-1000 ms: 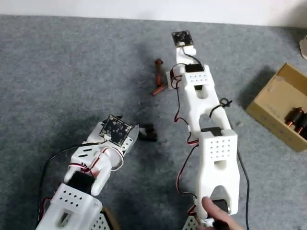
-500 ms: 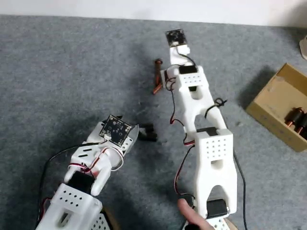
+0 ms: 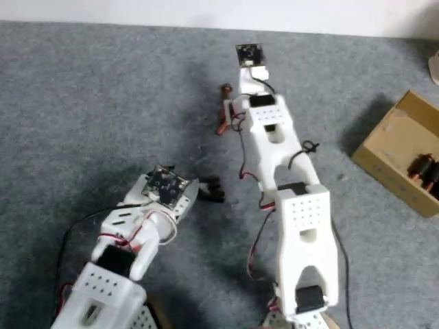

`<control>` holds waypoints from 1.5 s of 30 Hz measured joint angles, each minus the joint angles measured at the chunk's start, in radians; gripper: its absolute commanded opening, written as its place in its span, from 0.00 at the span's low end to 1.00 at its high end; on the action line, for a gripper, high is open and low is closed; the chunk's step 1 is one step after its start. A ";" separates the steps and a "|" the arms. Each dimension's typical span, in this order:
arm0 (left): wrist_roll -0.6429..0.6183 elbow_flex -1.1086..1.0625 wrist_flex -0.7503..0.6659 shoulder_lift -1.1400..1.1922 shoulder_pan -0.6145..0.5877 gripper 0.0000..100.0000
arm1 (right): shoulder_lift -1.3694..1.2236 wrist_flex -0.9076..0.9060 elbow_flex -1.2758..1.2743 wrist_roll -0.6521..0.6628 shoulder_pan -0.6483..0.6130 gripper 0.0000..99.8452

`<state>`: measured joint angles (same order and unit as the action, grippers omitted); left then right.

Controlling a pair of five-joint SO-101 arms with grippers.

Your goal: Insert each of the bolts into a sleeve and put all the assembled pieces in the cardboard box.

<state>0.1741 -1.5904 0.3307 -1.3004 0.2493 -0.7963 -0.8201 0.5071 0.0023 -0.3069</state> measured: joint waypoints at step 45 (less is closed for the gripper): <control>0.000 0.000 0.000 0.000 0.000 0.18 | -0.003 0.074 0.028 -0.100 -0.017 0.12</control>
<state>0.1741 -1.5904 0.3307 -1.3004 0.2493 -0.7994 -0.7465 0.5347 -0.0974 -0.3237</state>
